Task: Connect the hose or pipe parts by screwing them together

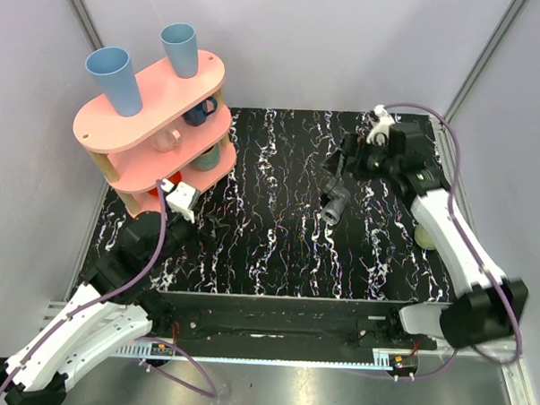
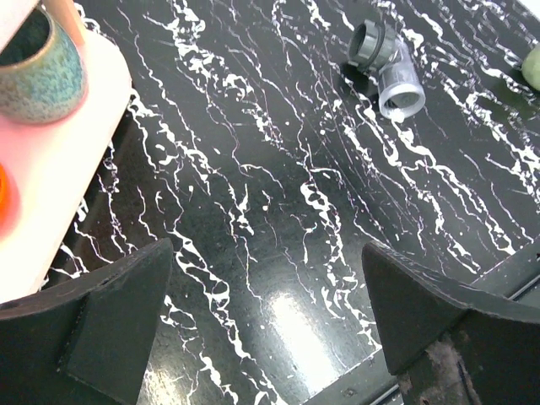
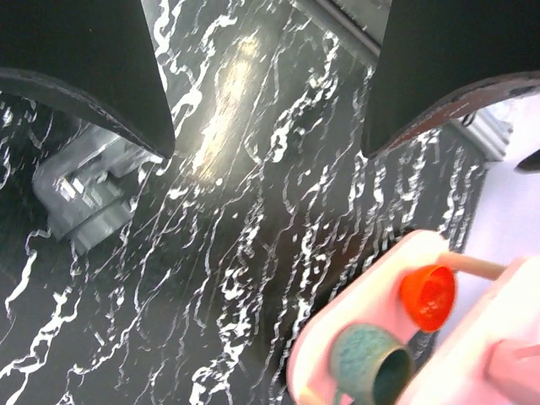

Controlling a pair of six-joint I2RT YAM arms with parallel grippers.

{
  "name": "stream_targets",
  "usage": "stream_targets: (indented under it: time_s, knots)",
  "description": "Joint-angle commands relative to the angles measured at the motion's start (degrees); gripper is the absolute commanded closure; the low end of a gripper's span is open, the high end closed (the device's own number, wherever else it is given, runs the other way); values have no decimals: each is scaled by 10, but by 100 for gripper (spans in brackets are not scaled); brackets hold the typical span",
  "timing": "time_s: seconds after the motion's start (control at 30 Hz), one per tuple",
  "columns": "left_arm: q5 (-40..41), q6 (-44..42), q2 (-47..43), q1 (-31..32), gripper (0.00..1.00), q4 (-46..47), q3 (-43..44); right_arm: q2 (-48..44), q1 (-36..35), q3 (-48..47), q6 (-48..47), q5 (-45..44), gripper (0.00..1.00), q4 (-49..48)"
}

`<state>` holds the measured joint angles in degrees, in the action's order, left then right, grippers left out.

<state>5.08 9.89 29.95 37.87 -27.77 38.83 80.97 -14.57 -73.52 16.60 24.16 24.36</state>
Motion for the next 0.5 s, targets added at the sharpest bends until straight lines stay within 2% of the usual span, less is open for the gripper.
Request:
stream_targets:
  time_s: [0.0, 0.03, 0.23, 0.47]
  knots:
    - [25, -7, -37, 2, 1, 25, 3, -144, 1, 109, 87, -23, 0, -24]
    - [28, -7, -45, 2, 1, 32, -1, -197, 1, 129, 91, -30, 0, -33]
    - [65, -3, -122, 2, 1, 62, -21, -351, 1, 242, 90, -75, 0, -65]
    - [113, -5, -158, 2, 1, 69, -29, -424, 1, 317, 105, -60, 0, -95]
